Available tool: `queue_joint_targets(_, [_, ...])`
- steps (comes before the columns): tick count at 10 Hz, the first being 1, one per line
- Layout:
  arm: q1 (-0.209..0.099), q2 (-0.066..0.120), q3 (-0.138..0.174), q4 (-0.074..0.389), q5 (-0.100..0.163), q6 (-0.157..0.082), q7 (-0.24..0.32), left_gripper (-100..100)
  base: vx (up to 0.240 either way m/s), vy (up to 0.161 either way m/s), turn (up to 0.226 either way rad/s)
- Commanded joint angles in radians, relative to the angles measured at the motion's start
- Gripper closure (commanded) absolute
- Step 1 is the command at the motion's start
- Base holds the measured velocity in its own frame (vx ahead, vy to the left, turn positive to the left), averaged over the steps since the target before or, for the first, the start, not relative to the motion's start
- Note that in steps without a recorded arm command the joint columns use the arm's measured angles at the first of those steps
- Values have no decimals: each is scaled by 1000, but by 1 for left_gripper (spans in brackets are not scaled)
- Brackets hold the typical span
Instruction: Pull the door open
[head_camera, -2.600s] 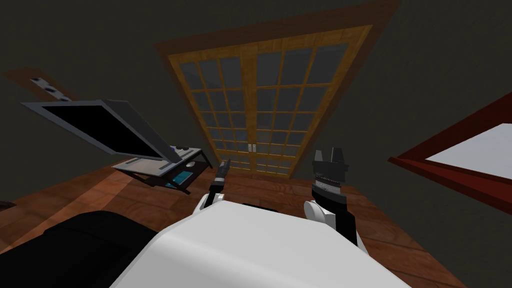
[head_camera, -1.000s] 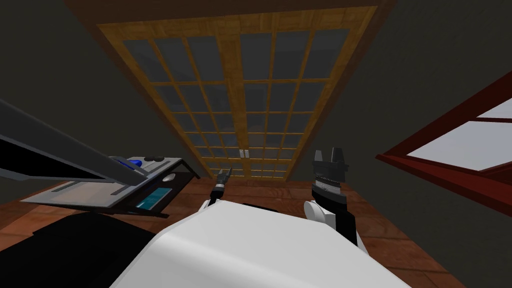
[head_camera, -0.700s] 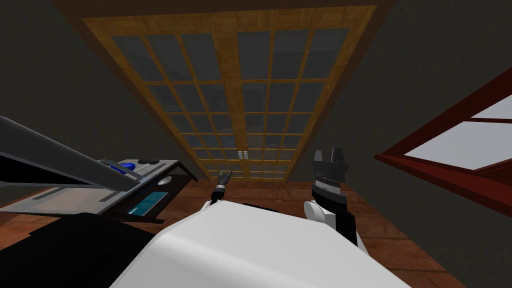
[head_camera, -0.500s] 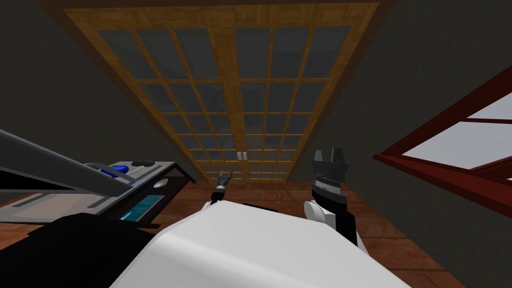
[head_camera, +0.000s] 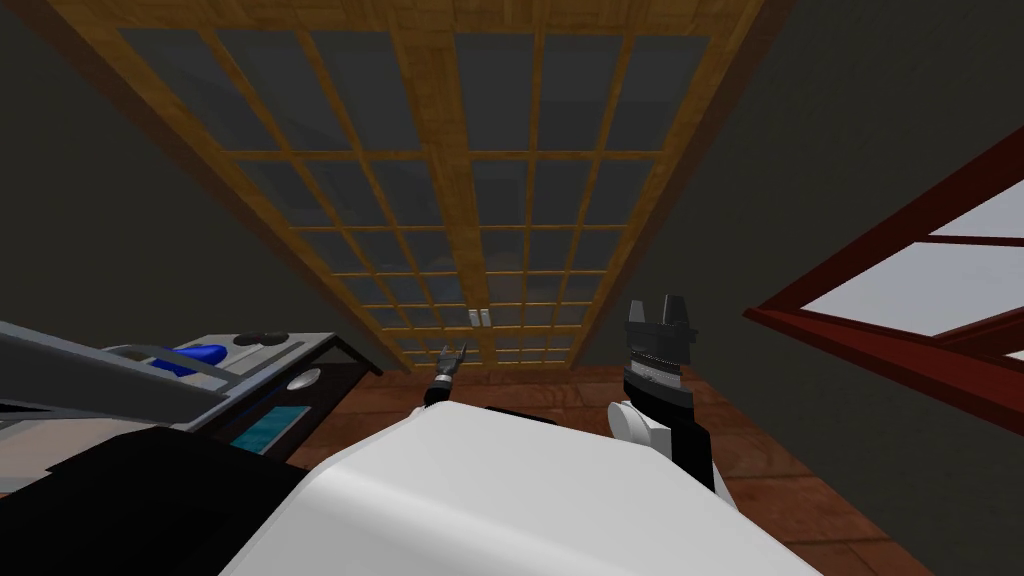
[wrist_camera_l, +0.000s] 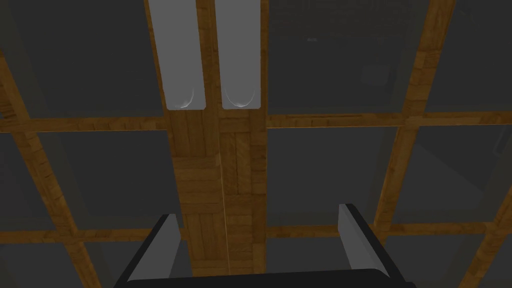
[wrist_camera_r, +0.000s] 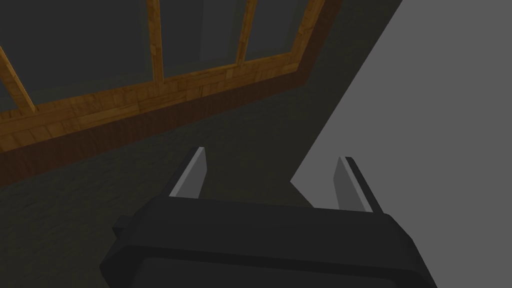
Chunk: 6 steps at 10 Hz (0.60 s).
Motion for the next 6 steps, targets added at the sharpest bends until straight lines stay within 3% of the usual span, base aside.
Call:
queue_joint_targets(1, [-15,-3,9,37,-6,-9,-31,-100,125,28,-52])
queue_joint_targets(4, [-36,-13,24,94,-19,-23,-83,-100,157,22,-63])
queue_joint_targets(6, [-16,2,36,96,-11,-20,-78,-100,-9,3,19])
